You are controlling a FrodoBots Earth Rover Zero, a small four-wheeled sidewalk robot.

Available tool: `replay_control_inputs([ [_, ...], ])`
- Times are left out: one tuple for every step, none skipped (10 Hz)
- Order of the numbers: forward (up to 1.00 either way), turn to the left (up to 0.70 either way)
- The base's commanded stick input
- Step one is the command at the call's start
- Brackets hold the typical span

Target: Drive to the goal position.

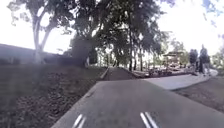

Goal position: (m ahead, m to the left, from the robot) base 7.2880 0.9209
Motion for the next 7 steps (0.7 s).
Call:
replay_control_inputs([
  [0.98,0.0],
  [0.98,0.0],
  [0.98,0.0],
  [0.98,0.0],
  [0.98,0.0],
  [0.97,0.0],
  [0.97,0.0],
])
